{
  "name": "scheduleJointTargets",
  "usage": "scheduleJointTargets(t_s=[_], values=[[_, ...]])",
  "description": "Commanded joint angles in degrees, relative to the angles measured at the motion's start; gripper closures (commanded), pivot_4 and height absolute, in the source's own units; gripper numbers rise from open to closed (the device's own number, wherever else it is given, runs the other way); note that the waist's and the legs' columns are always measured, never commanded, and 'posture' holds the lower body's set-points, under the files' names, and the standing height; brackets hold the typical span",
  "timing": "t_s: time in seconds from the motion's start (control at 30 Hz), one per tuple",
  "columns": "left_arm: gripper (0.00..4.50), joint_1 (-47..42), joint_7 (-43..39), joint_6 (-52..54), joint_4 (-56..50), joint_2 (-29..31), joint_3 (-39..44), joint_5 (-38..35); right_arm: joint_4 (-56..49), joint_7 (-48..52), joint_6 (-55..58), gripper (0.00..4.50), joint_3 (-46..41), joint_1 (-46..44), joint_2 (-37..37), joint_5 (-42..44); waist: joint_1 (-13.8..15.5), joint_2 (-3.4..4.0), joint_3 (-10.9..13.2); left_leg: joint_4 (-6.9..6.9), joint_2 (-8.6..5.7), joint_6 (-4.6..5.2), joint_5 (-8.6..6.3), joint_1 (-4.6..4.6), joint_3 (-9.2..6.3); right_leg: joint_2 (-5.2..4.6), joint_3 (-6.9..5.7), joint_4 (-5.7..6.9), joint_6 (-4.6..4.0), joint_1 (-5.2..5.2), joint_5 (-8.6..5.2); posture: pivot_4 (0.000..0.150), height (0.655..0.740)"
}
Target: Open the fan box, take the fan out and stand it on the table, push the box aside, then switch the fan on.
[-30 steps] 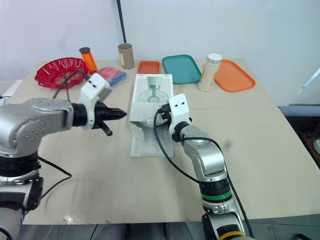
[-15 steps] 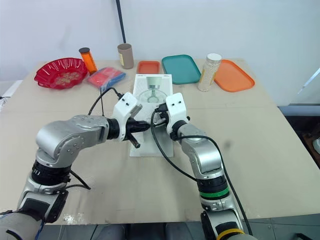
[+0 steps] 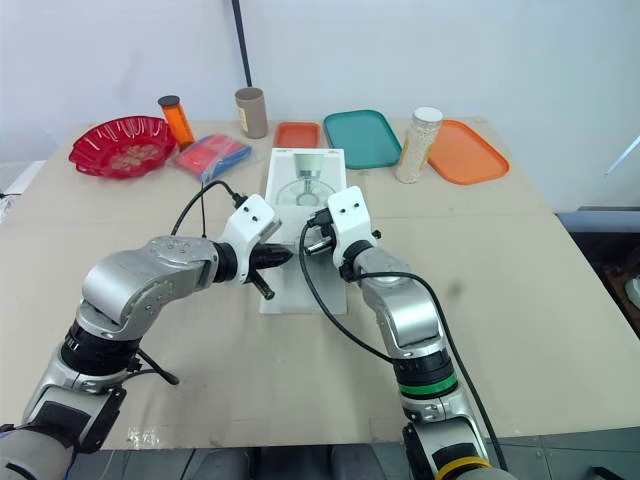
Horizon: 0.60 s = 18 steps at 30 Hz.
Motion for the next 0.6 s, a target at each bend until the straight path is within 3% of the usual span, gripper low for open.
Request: scheduleJointTargets(t_s=[0.03, 0.43, 0.6], values=[[4.5, 0.7, -0.7, 1.1, -3.0, 1.3, 1.2, -0.5, 1.1, 0.3, 0.3, 4.47, 0.2, 0.5, 0.3, -0.4, 0.0, 0.0, 0.0, 0.0, 0.0, 0.0, 0.0, 0.01, 0.0, 0.01, 0.0, 0.0, 0.0, 0.0, 0.0, 0.15, 0.74], [4.5, 3.5, -1.9, 3.0, -3.6, 7.7, 5.4, -1.0, 0.7, 0.5, 1.5, 4.47, 0.3, 0.9, 0.5, -0.4, 0.0, 0.0, 0.0, -0.02, 0.0, 0.0, 0.0, 0.02, 0.01, 0.0, 0.0, 0.0, 0.0, 0.0, 0.0, 0.15, 0.74], [4.5, 3.4, 0.0, 0.9, 0.7, 5.9, 5.7, 0.6, 0.8, 0.8, -0.1, 4.47, 1.8, 1.0, -0.5, -2.0, 0.0, 0.0, 0.0, -0.01, -0.01, 0.0, 0.0, 0.02, 0.01, -0.01, 0.0, 0.0, 0.0, 0.0, 0.0, 0.15, 0.74]])
